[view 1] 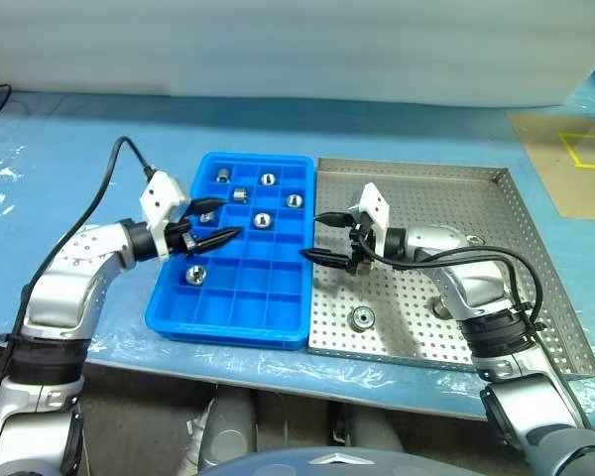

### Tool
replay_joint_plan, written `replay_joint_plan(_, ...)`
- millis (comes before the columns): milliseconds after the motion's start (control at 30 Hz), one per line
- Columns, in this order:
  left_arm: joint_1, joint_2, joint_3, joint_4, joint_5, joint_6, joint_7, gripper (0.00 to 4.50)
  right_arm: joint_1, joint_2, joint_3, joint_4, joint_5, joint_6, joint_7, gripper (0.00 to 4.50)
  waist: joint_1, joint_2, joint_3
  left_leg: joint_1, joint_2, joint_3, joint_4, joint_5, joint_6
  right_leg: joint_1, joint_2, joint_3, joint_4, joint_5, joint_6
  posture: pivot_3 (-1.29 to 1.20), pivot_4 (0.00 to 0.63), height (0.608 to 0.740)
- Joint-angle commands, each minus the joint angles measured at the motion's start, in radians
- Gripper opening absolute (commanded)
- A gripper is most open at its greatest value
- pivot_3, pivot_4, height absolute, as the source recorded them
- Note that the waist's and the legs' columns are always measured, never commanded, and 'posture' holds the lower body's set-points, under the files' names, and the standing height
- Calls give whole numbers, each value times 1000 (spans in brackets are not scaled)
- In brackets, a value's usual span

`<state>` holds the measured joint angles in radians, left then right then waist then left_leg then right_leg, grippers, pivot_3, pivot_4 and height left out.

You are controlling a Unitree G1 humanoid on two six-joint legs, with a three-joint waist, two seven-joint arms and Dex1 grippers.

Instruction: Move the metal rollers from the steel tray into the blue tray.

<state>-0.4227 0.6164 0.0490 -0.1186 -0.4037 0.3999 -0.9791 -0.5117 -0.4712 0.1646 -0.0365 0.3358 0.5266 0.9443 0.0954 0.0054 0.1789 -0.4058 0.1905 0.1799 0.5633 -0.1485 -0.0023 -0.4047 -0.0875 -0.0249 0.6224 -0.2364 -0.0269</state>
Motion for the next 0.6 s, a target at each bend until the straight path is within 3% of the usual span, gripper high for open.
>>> replay_joint_plan(33, -95, -59, -85, 100, 52, -88, -24, 3279, 13, -19, -66, -70, 25, 13, -36, 4500, -1, 0, 0, 0, 0, 0, 0, 0, 0, 0, 0, 0, 0, 0, 0, -75, 150, 740)
replay_joint_plan(167, -210, -186, -191, 319, 130, -202, -46, 3279, 102, -55, -161, -161, 52, 63, -102, 4500, -7, 0, 0, 0, -1, 0, 1, 1, -1, 1, 0, 1, 0, 0, 0, -203, 150, 740)
replay_joint_plan(467, -521, -457, -281, 884, 250, -414, -107, 3279, 320, -94, -327, -388, 99, 153, -251, 4500, -67, -1, -1, -2, -1, 1, 4, 0, 7, 1, 0, 2, -2, 0, 0, -442, 150, 740)
replay_joint_plan(600, -635, -494, -329, 1096, 363, -545, -112, 3279, 383, -81, -357, -463, 115, 182, -312, 4500, -113, -1, -1, -1, -1, 1, 6, -2, 9, 2, 1, 3, -3, 0, 1, -515, 150, 740)
